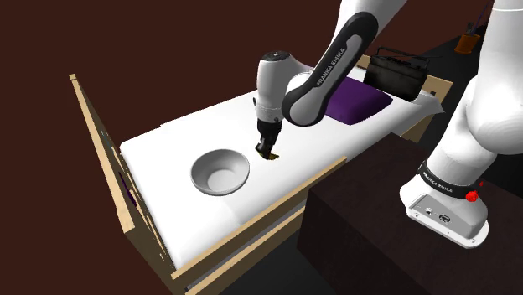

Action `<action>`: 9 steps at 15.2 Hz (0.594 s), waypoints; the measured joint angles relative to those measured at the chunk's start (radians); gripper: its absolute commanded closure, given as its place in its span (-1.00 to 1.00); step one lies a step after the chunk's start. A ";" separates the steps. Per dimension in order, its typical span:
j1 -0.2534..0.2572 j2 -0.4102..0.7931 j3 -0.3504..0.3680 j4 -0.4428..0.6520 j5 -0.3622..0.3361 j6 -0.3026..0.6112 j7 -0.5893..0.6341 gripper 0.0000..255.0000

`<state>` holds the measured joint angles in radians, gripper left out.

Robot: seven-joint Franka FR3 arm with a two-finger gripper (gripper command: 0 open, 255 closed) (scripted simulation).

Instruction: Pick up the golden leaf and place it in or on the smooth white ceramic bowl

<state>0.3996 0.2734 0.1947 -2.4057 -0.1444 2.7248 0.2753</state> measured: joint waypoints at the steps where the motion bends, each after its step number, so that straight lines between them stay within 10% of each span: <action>1: -0.003 -0.015 0.005 -0.001 0.008 -0.013 -0.005 1.00; 9: -0.018 -0.115 0.030 0.002 0.061 -0.114 -0.044 1.00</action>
<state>0.3814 0.1586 0.2243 -2.4036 -0.0833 2.6112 0.2317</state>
